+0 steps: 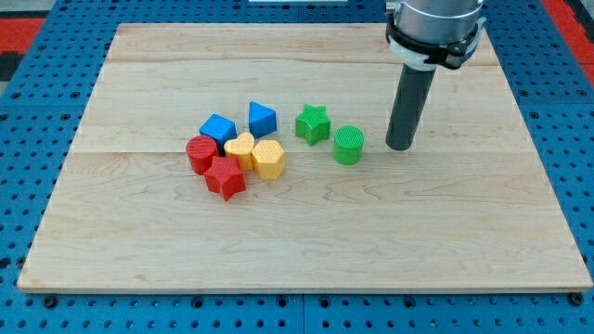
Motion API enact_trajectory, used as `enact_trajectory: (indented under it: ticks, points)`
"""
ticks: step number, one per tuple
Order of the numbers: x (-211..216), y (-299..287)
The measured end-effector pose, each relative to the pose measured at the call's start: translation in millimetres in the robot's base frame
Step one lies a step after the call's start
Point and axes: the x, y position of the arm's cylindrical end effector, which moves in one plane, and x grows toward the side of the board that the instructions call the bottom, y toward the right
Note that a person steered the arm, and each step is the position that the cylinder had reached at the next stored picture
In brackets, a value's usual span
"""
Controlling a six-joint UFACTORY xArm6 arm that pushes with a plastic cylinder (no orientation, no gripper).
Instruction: Push the green circle into the yellow hexagon
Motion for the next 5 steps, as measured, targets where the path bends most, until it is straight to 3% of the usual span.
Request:
enact_trajectory:
  ticks: [1, 3, 4, 5]
  points:
    - [0.5, -52.3]
    - [0.7, -83.7]
    - [7.7, -89.0]
    - [-5.5, -28.1]
